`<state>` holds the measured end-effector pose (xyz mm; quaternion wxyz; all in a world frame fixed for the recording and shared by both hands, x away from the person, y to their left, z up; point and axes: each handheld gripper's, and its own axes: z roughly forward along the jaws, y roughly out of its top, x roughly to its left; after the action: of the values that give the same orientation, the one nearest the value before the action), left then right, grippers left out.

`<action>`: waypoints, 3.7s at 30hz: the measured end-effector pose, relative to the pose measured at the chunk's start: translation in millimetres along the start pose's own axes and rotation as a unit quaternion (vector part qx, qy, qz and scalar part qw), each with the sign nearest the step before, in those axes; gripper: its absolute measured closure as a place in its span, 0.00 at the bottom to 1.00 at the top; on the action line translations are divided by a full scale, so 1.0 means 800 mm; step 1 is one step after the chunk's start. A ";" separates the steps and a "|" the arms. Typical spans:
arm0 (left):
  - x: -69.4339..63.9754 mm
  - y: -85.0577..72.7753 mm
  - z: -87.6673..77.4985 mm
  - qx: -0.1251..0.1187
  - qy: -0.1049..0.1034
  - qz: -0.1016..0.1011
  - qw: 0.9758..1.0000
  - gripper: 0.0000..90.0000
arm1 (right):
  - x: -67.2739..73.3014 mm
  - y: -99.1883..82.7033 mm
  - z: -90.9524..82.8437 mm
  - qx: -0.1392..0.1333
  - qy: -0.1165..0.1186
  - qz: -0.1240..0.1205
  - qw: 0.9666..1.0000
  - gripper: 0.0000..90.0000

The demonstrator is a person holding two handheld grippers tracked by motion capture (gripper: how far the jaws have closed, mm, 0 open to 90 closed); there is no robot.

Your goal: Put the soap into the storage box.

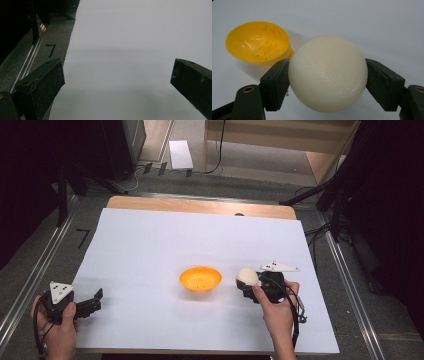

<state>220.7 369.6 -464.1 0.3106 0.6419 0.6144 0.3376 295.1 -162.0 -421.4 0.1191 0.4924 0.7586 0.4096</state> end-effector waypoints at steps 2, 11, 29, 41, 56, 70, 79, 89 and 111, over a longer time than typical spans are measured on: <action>0.000 0.000 0.000 0.001 0.000 0.000 1.000 0.00 | 0.005 0.005 0.000 -0.001 0.003 -0.003 1.000 0.28; 0.000 0.000 0.000 0.003 0.000 0.002 1.000 0.00 | 0.014 0.016 0.005 0.006 0.010 -0.009 1.000 0.28; -0.001 0.000 0.000 0.002 -0.001 0.004 1.000 0.00 | 0.040 0.028 0.020 0.008 0.033 -0.021 0.999 0.28; -0.001 0.000 0.000 0.003 0.001 0.003 1.000 0.00 | 0.058 0.035 0.031 0.010 0.045 -0.032 0.998 0.28; -0.001 0.000 0.001 0.004 0.001 0.003 1.000 0.00 | 0.080 0.038 0.049 0.018 0.060 -0.044 0.997 0.28; -0.001 0.001 0.001 0.003 0.000 0.003 1.000 0.00 | 0.103 0.041 0.071 0.029 0.069 -0.048 0.996 0.28; -0.001 0.001 0.001 0.005 0.000 0.004 1.000 0.00 | 0.113 0.041 0.084 0.036 0.061 -0.037 0.997 0.28; -0.001 0.001 0.001 0.005 0.001 0.004 1.000 0.00 | 0.119 0.038 0.097 0.045 0.046 -0.029 0.997 0.29; -0.001 0.001 0.001 0.005 0.000 0.004 1.000 0.00 | 0.085 0.030 0.066 -0.009 0.048 -0.002 0.999 0.40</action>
<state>221.5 369.0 -464.1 0.3057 0.6458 0.6138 0.3358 308.4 -73.1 -422.2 0.0874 0.4695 0.7606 0.4397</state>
